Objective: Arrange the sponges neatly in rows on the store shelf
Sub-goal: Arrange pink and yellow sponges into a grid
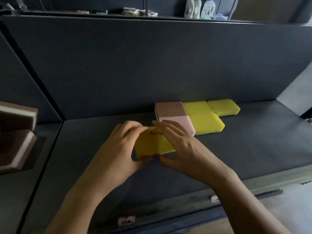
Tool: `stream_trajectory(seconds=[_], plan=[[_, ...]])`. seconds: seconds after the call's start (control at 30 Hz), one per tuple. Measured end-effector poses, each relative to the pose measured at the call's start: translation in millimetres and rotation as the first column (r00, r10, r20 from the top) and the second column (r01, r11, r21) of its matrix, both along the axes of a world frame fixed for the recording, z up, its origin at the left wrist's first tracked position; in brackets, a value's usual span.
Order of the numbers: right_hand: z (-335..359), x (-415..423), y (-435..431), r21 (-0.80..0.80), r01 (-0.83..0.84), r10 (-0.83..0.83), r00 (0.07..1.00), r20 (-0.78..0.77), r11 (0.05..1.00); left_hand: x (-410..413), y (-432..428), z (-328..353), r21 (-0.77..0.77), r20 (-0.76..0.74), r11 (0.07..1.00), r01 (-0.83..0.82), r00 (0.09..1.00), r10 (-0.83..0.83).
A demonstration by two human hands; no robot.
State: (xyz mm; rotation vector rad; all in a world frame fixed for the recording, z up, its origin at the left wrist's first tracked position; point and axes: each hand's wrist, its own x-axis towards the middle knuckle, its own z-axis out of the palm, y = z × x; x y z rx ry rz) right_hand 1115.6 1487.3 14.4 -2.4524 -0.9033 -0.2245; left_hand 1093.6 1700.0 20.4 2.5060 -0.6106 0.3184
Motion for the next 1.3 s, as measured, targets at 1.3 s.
stream_trajectory(seconds=[1.3], plan=[[-29,83,-277,0.021,0.208,-0.207,0.977,-0.051,0.978,82,-236,-23,0.314,-0.085,0.942,-0.121,0.984,0.154]])
